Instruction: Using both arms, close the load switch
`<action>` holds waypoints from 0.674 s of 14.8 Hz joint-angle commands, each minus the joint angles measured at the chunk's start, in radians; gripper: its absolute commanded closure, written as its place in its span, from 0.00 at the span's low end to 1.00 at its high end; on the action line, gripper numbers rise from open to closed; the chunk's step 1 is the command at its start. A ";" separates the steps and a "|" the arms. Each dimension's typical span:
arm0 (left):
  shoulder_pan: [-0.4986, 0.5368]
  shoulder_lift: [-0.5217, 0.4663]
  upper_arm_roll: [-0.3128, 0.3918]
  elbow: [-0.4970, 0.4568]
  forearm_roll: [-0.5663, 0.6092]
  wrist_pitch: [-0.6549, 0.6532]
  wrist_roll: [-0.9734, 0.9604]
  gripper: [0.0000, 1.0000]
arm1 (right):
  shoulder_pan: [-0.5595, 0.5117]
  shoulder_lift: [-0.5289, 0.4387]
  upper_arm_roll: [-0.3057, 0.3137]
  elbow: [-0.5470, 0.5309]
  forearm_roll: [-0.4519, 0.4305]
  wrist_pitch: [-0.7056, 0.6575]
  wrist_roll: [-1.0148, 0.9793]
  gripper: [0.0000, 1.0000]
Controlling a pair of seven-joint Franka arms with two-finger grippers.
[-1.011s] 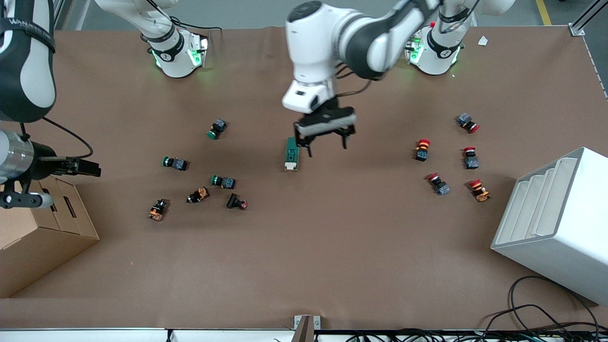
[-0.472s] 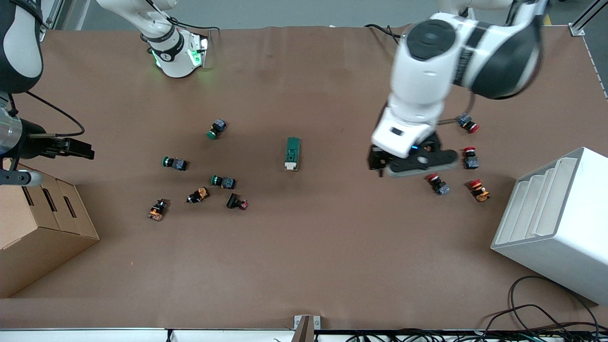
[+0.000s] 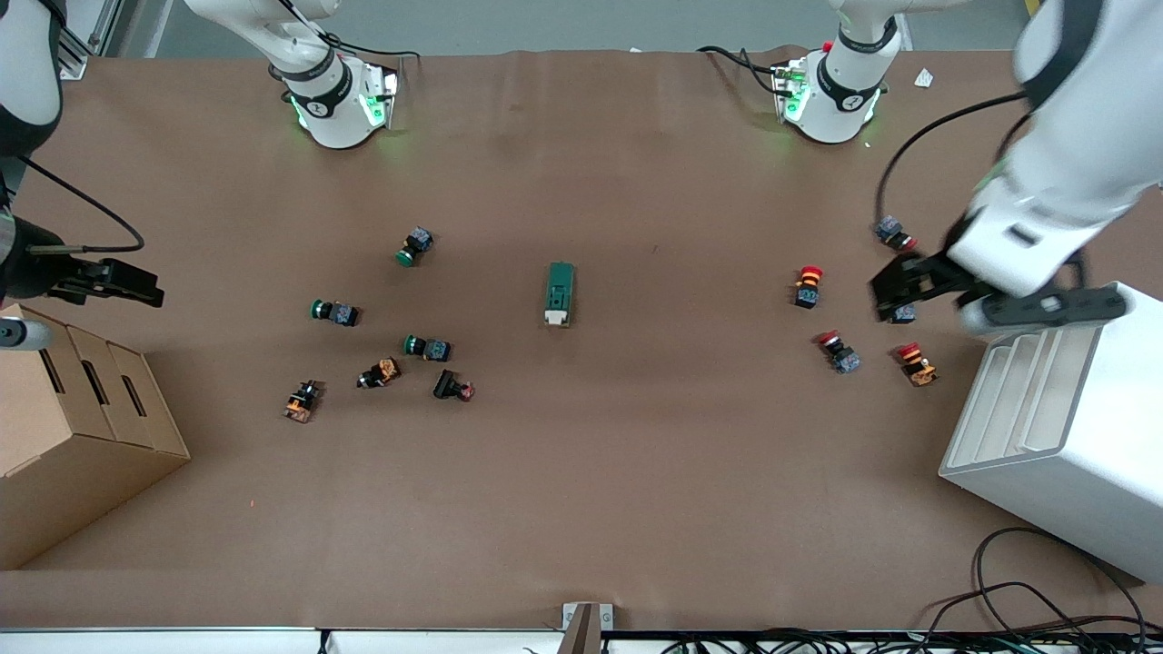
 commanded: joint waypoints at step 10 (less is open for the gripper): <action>-0.037 -0.281 0.150 -0.235 -0.091 -0.159 0.185 0.00 | -0.015 -0.051 0.025 0.000 -0.005 -0.144 0.023 0.00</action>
